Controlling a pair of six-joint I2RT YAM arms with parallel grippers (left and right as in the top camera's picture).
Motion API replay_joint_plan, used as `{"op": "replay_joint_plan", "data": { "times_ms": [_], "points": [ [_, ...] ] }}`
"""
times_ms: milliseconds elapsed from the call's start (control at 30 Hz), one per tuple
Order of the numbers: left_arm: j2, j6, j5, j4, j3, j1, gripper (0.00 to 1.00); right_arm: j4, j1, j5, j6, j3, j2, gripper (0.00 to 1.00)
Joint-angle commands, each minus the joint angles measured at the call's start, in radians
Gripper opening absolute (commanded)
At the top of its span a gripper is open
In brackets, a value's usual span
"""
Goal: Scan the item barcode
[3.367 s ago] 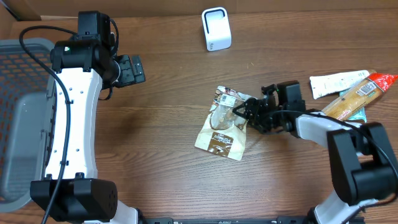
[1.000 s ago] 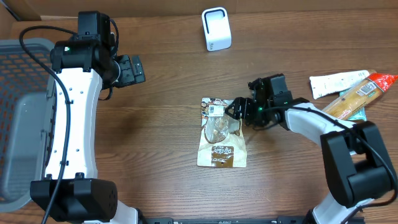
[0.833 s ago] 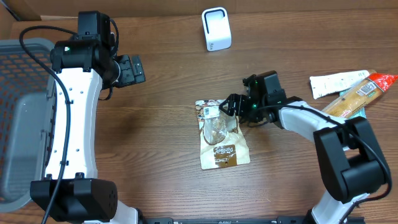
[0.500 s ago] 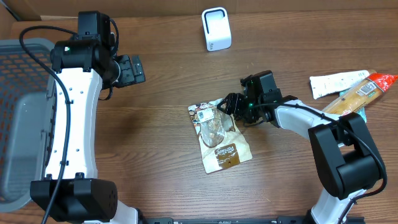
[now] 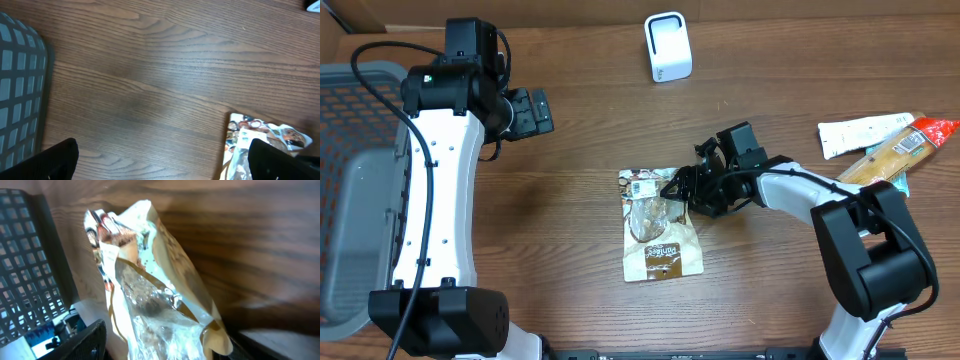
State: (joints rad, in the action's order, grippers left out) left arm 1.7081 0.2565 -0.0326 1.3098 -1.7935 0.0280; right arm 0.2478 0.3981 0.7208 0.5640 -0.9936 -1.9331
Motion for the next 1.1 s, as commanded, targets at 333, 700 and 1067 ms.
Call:
{"op": "replay_joint_plan", "data": {
  "times_ms": [333, 700, 1067],
  "points": [
    [0.007, 0.013, 0.008, -0.002, -0.002, -0.003, 0.99, -0.28, 0.103, -0.203, -0.011, 0.083, -0.159, 0.44],
    [0.007, 0.013, 0.007, -0.002, -0.002, -0.003, 1.0, -0.232, 0.051, -0.023, -0.012, 0.058, -0.126, 0.04],
    [0.007, 0.013, 0.008, -0.002, -0.002, -0.003, 1.0, 0.145, -0.007, -0.014, -0.15, -0.051, 0.151, 0.04]
  ]
}}
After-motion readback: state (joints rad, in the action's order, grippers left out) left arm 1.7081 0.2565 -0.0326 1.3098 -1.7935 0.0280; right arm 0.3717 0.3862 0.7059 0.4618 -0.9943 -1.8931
